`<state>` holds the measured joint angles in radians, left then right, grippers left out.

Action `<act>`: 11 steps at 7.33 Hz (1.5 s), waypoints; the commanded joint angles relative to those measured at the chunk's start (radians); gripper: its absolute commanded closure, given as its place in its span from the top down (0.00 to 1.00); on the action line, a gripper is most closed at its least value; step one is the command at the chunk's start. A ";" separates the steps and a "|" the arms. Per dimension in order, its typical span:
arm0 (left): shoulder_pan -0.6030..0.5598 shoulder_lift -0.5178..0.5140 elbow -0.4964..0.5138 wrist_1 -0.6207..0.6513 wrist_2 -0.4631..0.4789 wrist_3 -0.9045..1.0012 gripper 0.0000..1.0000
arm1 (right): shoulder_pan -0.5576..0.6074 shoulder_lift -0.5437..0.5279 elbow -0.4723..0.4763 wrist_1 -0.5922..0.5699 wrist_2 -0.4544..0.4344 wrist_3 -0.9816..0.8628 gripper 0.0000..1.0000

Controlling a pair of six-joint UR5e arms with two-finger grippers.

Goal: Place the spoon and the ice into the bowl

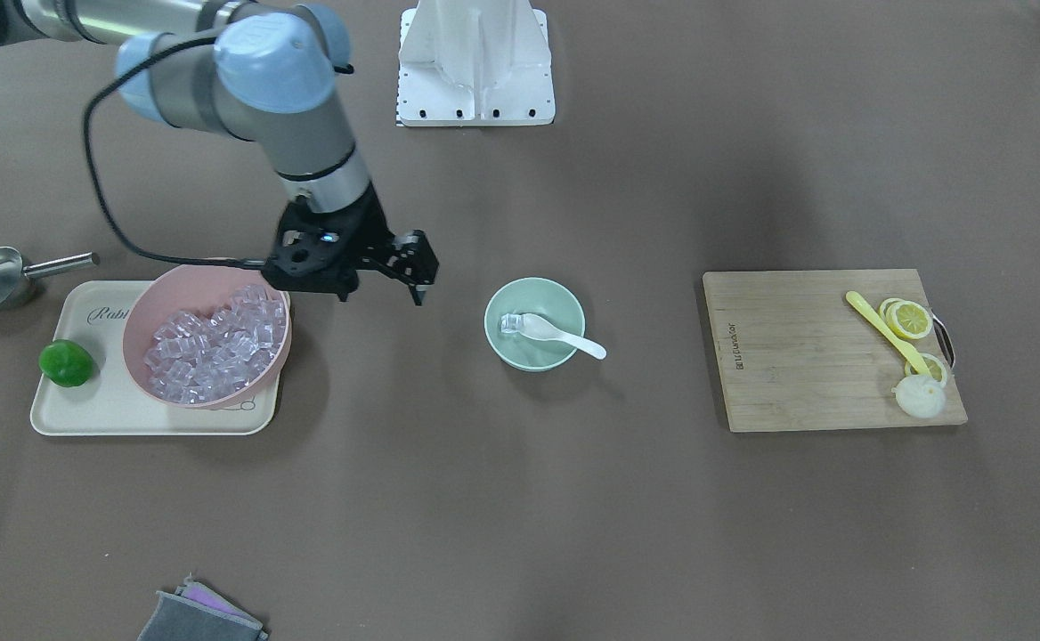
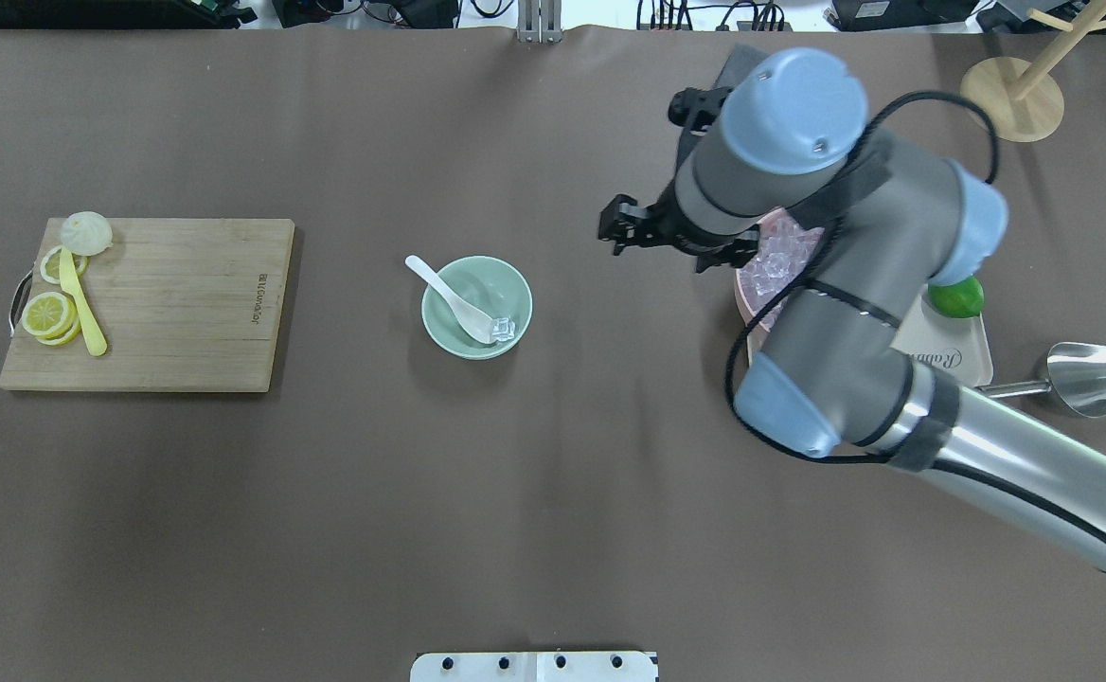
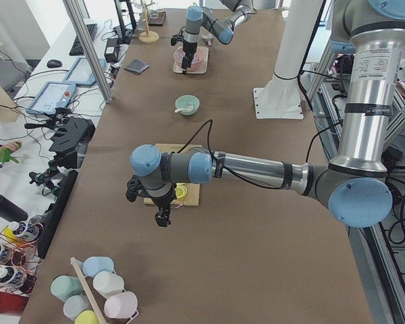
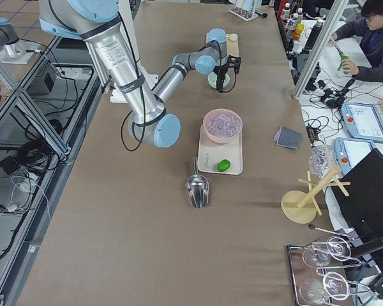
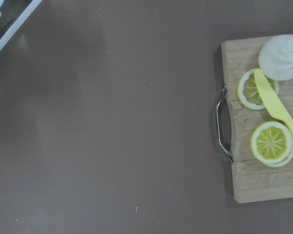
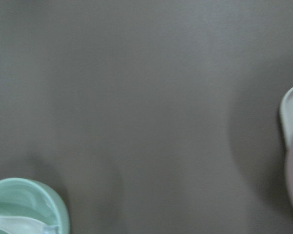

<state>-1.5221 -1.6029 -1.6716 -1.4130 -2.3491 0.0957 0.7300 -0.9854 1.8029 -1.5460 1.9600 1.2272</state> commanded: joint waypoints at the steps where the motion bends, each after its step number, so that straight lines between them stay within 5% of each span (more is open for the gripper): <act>1: -0.020 0.105 -0.141 0.003 0.022 0.003 0.99 | 0.165 -0.096 0.114 -0.153 0.164 -0.214 1.00; 3: -0.020 0.122 -0.145 0.011 0.025 0.001 0.99 | 0.309 -0.268 0.121 -0.146 0.270 -0.543 1.00; 7: -0.020 0.138 -0.154 0.009 0.025 0.003 0.99 | 0.616 -0.632 0.063 -0.141 0.302 -1.132 1.00; 11: -0.021 0.138 -0.201 0.005 0.027 0.004 0.99 | 0.824 -0.841 0.090 -0.138 0.316 -1.256 1.00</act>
<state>-1.5431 -1.4647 -1.8548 -1.4053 -2.3226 0.0985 1.4960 -1.7765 1.8772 -1.6855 2.2748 -0.0155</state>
